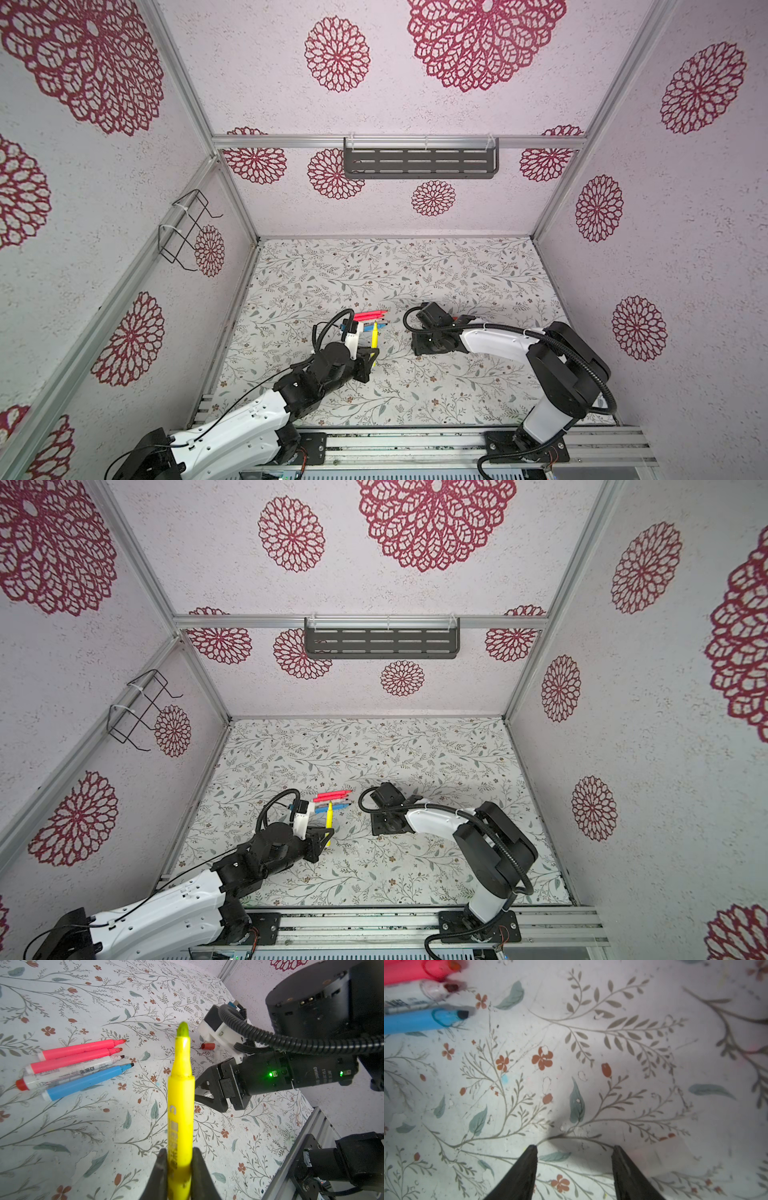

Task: Insert the pens into the pen caps
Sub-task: 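Lower right gripper over a translucent white cap and align fingers around it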

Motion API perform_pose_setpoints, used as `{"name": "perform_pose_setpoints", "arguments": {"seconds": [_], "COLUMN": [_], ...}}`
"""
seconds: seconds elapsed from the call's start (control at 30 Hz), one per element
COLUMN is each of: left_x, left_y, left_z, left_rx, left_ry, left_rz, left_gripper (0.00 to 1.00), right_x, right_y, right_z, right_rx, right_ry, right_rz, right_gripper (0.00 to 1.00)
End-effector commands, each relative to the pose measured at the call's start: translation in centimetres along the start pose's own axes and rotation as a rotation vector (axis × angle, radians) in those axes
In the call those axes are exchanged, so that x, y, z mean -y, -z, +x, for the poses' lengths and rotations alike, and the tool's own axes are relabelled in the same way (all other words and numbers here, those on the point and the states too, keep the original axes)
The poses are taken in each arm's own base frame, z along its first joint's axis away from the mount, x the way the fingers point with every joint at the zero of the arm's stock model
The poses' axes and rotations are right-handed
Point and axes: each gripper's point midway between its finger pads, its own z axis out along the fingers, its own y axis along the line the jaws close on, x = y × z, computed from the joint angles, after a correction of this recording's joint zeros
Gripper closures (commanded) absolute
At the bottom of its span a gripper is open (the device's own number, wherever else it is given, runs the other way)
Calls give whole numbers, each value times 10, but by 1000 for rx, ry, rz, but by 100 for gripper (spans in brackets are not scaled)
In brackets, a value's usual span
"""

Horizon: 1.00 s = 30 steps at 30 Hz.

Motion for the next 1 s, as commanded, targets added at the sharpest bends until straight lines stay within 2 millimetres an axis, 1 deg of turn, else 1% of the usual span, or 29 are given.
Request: {"name": "perform_pose_setpoints", "arguments": {"seconds": [0.0,0.07,0.2,0.33,0.5,0.63,0.97], "left_x": [3,4,8,7,5,3,1], "left_y": [1,1,3,3,4,4,3], "left_z": [-11,-13,-17,-17,-15,-13,-12], "left_rx": [32,34,41,41,39,41,39], "left_ry": [6,5,3,5,9,10,11], "left_rz": [5,7,13,13,8,2,-1], "left_gripper": [100,100,100,100,100,100,100], "right_x": [3,-2,-9,-10,-6,1,8], "right_y": [18,24,36,32,17,8,-2], "right_z": [-8,-13,-30,-37,-33,-27,-20], "right_rx": [45,62,108,106,70,51,23], "right_ry": [-26,-23,-12,-4,-4,-8,-10], "right_rz": [2,-14,-24,-4,18,46,70], "right_gripper": [41,41,40,40,40,40,40]}}
